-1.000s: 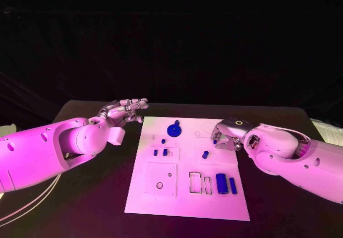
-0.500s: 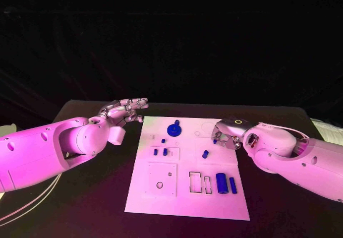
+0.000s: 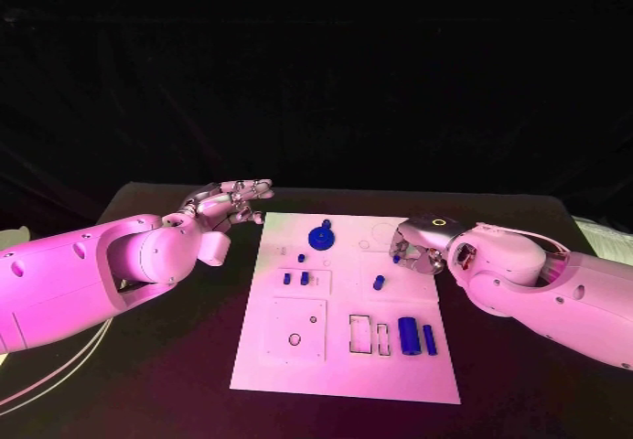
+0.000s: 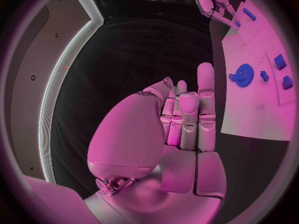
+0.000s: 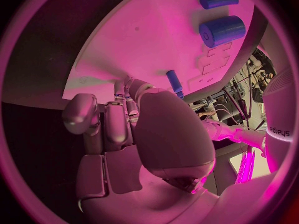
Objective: Assemble the parts on the task board
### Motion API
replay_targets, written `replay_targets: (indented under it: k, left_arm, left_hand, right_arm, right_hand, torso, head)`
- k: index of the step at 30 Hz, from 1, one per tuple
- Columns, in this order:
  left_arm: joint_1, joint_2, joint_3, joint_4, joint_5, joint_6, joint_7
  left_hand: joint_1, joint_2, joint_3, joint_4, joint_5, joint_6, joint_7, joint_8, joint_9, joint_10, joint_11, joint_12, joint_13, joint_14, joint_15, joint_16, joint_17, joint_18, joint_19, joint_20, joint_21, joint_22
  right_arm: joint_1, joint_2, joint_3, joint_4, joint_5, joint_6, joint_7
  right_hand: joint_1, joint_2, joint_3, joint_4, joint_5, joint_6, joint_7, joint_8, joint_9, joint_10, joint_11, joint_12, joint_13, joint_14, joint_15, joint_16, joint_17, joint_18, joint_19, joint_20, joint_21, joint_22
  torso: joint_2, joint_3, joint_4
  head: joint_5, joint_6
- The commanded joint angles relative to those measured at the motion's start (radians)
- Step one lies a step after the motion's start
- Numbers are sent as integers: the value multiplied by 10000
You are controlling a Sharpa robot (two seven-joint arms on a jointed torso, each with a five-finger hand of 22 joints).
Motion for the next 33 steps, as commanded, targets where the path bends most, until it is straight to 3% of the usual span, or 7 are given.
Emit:
replay_targets:
  k: [1,8,17,26,33]
  left_arm:
    - [4,-6,6,29,-66,70,8]
    - [4,-5,6,6,-76,90,-12]
    - [4,-1,6,-15,-79,93,-26]
    - [4,-3,6,-5,-138,99,-41]
    - [4,-4,6,-4,-147,101,-54]
  left_hand:
    - [-105,-24,69,-5,58,-57,-11,-7,-7,-50,-1,31,11,-70,21,-37,-16,99,-59,-2,-33,-16]
    - [-107,-39,73,-18,57,-67,-6,-9,-8,-65,3,40,11,-78,23,-39,-29,99,-60,0,-38,-19]
    - [-98,-51,85,-41,57,-76,-4,-10,-8,-80,5,54,13,-89,25,-44,-51,99,-61,1,-46,-24]
    - [-96,-53,88,-47,57,-78,-3,-10,-8,-84,6,58,13,-92,25,-45,-55,99,-61,2,-47,-25]
    - [-90,-61,100,-66,57,-89,2,-12,-8,-100,10,71,14,-97,27,-42,-62,99,-61,3,-54,-29]
  right_arm:
    - [-98,40,-73,15,120,451,87]
    - [-99,64,-73,11,128,323,56]
    - [-100,92,-73,10,135,337,63]
    - [-100,113,-73,-27,26,529,-18]
    - [-102,142,-73,-33,-221,225,-208]
  right_hand:
    - [-59,-164,31,-28,-37,-130,38,-84,-32,-88,56,-64,-29,488,-55,-75,-26,67,-8,-69,-70,-30]
    - [-185,-362,111,-55,-37,-331,95,-96,-67,-233,114,-88,-45,477,20,-111,-64,63,-23,-30,-112,-72]
    - [-210,-335,211,-69,-35,-295,94,-56,-51,-194,111,-51,-33,478,42,-110,-63,62,-20,-7,-114,-67]
    - [-161,40,562,-291,-33,410,6,263,133,571,-23,234,55,564,100,210,251,-10,160,52,201,386]
    - [19,311,847,-600,-37,508,34,284,196,822,-35,226,47,590,74,357,392,-36,235,29,349,581]
  torso:
    - [-2,1,4]
    - [-5,1,-1]
    - [-1,2,2]
    - [-7,6,-1]
    - [-6,8,1]
  head:
    - [3,-15]
    - [10,-23]
    - [16,-31]
    - [19,-51]
    - [19,-56]
